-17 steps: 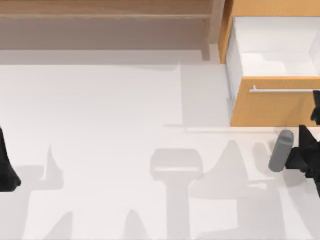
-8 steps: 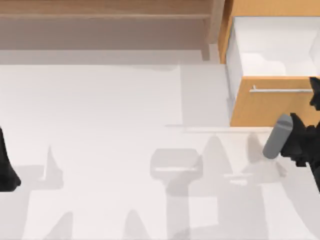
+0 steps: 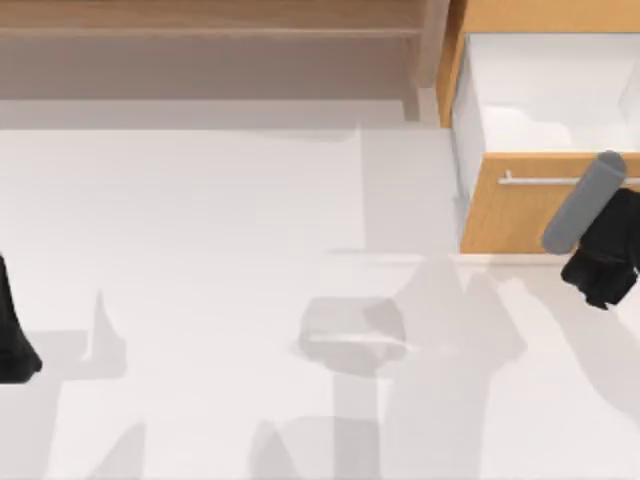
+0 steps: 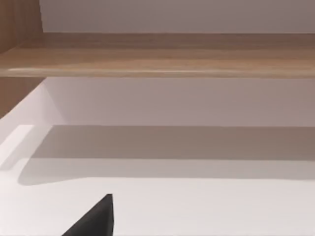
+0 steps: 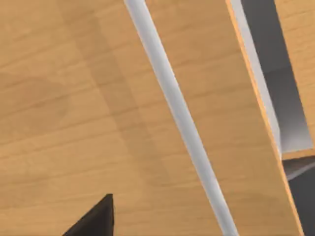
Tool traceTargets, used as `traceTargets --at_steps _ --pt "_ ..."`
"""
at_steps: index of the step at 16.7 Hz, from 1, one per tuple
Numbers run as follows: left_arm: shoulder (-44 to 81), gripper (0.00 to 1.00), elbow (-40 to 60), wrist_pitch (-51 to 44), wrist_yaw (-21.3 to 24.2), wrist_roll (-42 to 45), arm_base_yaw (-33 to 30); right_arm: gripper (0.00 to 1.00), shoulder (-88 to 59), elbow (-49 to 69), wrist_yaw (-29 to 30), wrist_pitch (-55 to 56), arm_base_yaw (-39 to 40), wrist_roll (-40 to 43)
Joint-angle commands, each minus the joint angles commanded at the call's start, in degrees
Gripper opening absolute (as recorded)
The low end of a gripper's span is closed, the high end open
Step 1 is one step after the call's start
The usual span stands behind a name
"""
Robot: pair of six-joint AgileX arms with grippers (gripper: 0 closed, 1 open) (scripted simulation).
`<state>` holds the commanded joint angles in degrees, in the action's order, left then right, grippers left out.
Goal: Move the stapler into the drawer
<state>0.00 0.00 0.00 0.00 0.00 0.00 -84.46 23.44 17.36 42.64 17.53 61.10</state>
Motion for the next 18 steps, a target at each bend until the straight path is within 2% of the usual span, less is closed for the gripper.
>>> traceTargets --at_steps 6,11,15,18 --pt "0.0 1.0 0.0 0.0 0.0 0.0 0.0 1.0 12.3 11.09 -4.45 -42.24 -10.43 -19.2" --pt "0.0 1.0 0.0 0.0 0.0 0.0 0.0 1.0 13.27 16.98 -10.27 -73.7 -21.13 -32.94" --pt "0.0 1.0 0.0 0.0 0.0 0.0 0.0 1.0 10.8 19.38 -14.85 -91.36 -28.11 -40.69" --pt "0.0 1.0 0.0 0.0 0.0 0.0 0.0 1.0 9.09 20.31 -17.08 -98.36 -31.23 -43.9"
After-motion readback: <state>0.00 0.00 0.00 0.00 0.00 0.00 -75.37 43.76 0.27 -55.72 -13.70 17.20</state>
